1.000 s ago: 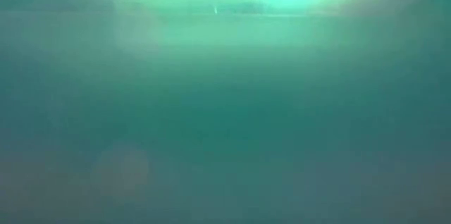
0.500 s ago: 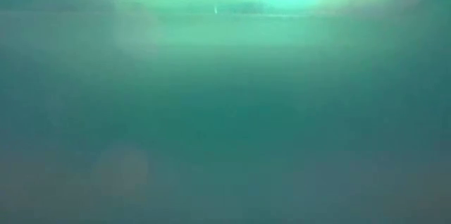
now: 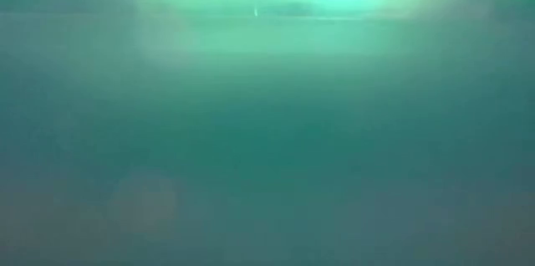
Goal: Pick and place Granola Bars by type
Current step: Put the blue granola bar into the blue bin
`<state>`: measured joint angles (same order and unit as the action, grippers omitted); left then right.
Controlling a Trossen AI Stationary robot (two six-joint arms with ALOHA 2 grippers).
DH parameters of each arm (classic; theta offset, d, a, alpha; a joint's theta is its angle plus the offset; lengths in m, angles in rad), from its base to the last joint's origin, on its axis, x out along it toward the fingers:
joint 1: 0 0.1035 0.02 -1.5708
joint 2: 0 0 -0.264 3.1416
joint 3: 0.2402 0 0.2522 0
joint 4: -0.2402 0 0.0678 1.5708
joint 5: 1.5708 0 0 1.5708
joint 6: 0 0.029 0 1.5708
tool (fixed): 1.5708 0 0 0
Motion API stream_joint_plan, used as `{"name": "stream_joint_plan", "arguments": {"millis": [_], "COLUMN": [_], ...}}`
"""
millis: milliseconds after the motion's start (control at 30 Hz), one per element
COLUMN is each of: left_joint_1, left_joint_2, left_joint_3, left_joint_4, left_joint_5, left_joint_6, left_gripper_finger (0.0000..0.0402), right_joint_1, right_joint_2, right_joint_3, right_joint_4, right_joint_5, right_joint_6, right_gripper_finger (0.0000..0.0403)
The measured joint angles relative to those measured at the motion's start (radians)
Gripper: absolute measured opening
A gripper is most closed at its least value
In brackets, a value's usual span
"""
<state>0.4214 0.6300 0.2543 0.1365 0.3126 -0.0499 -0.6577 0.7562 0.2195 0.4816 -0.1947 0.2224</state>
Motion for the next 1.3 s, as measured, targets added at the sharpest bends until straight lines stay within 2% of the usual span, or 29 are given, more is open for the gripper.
{"name": "stream_joint_plan", "arguments": {"millis": [133,400,600,733,933,1033,1200,1300], "left_joint_1": [-0.005,-0.005,-0.005,-0.005,-0.005,-0.005,-0.005,-0.017], "left_joint_2": [0.000,0.000,-0.002,-0.002,-0.002,-0.002,-0.002,-0.002], "left_joint_3": [0.000,0.000,0.000,0.000,0.000,0.000,0.000,0.000], "left_joint_4": [0.051,0.055,0.052,0.049,0.044,0.024,0.006,0.002], "left_joint_5": [0.000,-0.035,-0.053,-0.053,-0.053,-0.053,-0.053,-0.053], "left_joint_6": [0.018,0.018,0.016,0.016,0.015,0.016,0.009,-0.007], "left_gripper_finger": [0.0337,0.0337,0.0337,0.0337,0.0337,0.0337,0.0337,0.0337], "right_joint_1": [0.028,0.138,0.248,0.335,0.473,0.505,0.530,0.529], "right_joint_2": [-0.133,-0.339,-0.426,-0.444,-0.455,-0.458,-0.458,-0.458], "right_joint_3": [-0.096,-0.176,-0.178,-0.179,-0.180,-0.180,-0.180,-0.181], "right_joint_4": [0.004,0.016,-0.033,-0.163,-0.187,-0.192,-0.287,-0.285], "right_joint_5": [0.186,0.430,0.457,0.441,0.431,0.431,0.430,0.430], "right_joint_6": [-0.060,-0.181,-0.220,-0.212,-0.282,-0.318,-0.286,-0.278], "right_gripper_finger": [0.0057,0.0028,0.0016,0.0015,0.0015,0.0015,0.0015,0.0014]}}
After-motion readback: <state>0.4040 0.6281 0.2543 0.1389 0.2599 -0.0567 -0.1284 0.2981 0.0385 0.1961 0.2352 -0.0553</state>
